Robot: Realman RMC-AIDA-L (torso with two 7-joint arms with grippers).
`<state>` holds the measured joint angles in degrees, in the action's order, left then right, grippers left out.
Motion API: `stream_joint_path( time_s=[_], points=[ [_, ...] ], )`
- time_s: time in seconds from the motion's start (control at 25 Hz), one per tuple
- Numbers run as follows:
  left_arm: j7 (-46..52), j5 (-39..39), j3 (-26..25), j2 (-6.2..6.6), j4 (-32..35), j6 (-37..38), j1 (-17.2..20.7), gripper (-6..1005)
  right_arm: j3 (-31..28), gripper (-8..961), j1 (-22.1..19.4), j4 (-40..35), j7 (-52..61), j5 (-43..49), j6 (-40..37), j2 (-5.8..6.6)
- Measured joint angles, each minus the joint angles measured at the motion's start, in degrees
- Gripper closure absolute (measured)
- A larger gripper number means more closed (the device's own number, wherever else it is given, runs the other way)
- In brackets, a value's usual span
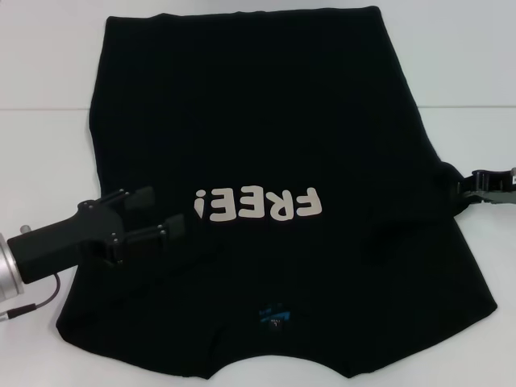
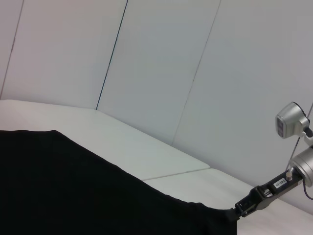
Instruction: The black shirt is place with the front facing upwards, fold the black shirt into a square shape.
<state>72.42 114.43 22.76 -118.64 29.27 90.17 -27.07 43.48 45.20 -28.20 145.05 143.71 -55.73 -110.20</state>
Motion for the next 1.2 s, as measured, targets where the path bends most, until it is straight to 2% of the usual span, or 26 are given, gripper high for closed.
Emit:
stream_joint_path(
  time_s=[0.4, 0.6, 0.76, 1.04, 1.2],
  points=[
    [0.0, -0.08, 0.0, 0.0, 0.0, -0.1, 0.0, 93, -0.5, 738, 0.1, -0.69, -0.02, -4.38, -0.8, 0.4],
    [-0.14, -0.56, 0.0, 0.0, 0.0, -0.23, 0.01, 93, -0.5, 933, 0.1, -0.72, -0.04, -10.16, -0.29, 0.49],
    [-0.18, -0.68, 0.0, 0.0, 0.0, -0.6, 0.01, 93, -0.51, 933, 0.47, -0.26, -0.04, -12.94, 1.61, 0.25],
    [-0.01, -0.8, 0.0, -0.01, 0.0, -0.62, 0.39, 92, -0.51, 932, 1.71, -0.03, -0.36, -13.56, 5.81, -1.92],
    [-0.01, -0.8, -0.01, -0.06, 0.0, -0.61, 0.5, 92, -0.51, 823, 2.1, 1.06, -5.45, -17.68, 6.84, -3.04]
  ],
)
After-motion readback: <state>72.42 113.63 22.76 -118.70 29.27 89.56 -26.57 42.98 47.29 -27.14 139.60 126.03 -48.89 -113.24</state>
